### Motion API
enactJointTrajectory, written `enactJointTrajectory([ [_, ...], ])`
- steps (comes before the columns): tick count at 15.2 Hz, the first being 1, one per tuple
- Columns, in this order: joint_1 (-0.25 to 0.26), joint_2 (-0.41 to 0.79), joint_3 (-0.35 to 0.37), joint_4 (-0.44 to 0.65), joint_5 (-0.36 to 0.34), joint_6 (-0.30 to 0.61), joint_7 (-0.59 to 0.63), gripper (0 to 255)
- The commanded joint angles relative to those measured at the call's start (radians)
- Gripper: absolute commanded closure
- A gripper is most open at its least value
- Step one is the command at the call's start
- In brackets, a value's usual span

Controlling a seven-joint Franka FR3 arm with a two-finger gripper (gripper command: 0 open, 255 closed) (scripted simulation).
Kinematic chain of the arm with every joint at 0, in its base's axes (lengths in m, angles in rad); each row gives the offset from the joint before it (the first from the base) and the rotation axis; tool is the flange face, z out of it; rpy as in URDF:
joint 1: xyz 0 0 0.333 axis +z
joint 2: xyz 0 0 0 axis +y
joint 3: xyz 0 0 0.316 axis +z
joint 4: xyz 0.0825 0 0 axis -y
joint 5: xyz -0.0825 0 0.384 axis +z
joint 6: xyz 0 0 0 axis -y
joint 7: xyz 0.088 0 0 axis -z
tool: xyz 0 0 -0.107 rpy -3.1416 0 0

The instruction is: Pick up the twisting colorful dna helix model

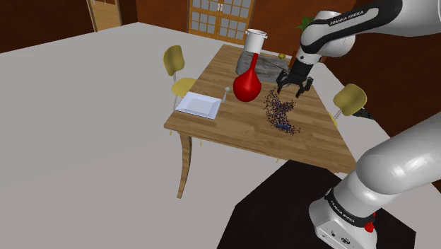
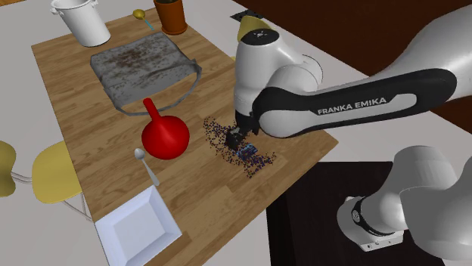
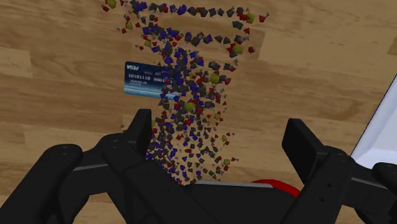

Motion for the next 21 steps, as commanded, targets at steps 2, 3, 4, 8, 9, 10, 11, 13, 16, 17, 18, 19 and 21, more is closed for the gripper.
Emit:
enactJointTrajectory([
  [2, -0.035, 0.076, -0.038, 0.019, 0.034, 0.060, 0.050, 0],
  [3, -0.045, 0.102, -0.050, 0.024, 0.048, 0.081, 0.066, 0],
  [4, -0.055, 0.126, -0.061, 0.028, 0.063, 0.100, 0.081, 0],
  [8, -0.053, 0.159, -0.064, 0.004, 0.078, 0.156, 0.067, 0],
  [9, -0.052, 0.168, -0.064, -0.001, 0.082, 0.169, 0.063, 0],
  [10, -0.052, 0.177, -0.065, -0.007, 0.087, 0.183, 0.059, 0],
  [11, -0.051, 0.186, -0.065, -0.012, 0.092, 0.197, 0.054, 0],
  [13, -0.051, 0.191, -0.065, -0.015, 0.095, 0.205, 0.052, 0],
  [16, -0.051, 0.191, -0.065, -0.014, 0.095, 0.204, 0.052, 255],
  [17, -0.051, 0.191, -0.065, -0.014, 0.095, 0.204, 0.052, 255],
  [18, -0.051, 0.191, -0.065, -0.015, 0.095, 0.204, 0.052, 255],
  [19, -0.051, 0.191, -0.065, -0.014, 0.094, 0.204, 0.052, 255],
  [21, -0.051, 0.191, -0.065, -0.014, 0.095, 0.204, 0.052, 255],
])
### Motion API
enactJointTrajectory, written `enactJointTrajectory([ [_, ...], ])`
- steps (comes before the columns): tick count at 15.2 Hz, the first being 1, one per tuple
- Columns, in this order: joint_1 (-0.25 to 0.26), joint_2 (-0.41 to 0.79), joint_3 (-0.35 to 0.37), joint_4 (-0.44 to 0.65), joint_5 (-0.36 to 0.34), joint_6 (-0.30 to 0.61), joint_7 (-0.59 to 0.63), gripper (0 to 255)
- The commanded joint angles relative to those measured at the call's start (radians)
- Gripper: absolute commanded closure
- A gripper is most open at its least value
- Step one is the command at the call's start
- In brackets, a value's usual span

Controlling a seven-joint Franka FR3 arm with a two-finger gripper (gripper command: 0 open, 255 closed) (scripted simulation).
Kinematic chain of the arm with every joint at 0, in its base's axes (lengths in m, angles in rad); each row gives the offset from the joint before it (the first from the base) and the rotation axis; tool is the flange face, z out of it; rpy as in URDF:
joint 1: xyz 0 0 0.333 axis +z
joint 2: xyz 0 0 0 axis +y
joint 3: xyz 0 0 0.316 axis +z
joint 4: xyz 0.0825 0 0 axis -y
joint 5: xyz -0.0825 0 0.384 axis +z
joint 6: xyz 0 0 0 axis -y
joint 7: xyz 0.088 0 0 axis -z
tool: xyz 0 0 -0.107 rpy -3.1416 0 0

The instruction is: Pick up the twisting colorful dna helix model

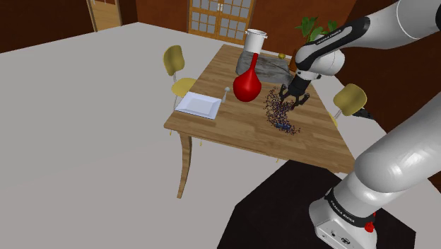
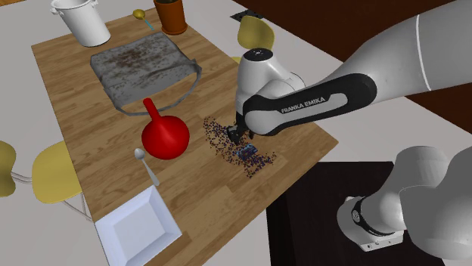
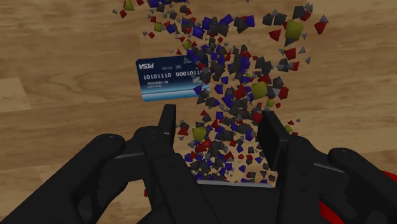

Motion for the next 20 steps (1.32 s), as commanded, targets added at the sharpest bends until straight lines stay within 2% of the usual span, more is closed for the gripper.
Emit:
enactJointTrajectory([
  [1, 0.000, 0.000, 0.000, -0.001, 0.000, 0.000, 0.000, 255],
  [3, 0.000, 0.001, 0.000, -0.001, 0.000, 0.000, 0.000, 255],
  [18, -0.005, -0.115, 0.008, 0.096, -0.053, -0.206, 0.051, 255],
  [20, -0.005, -0.116, 0.009, 0.097, -0.053, -0.208, 0.051, 255],
])
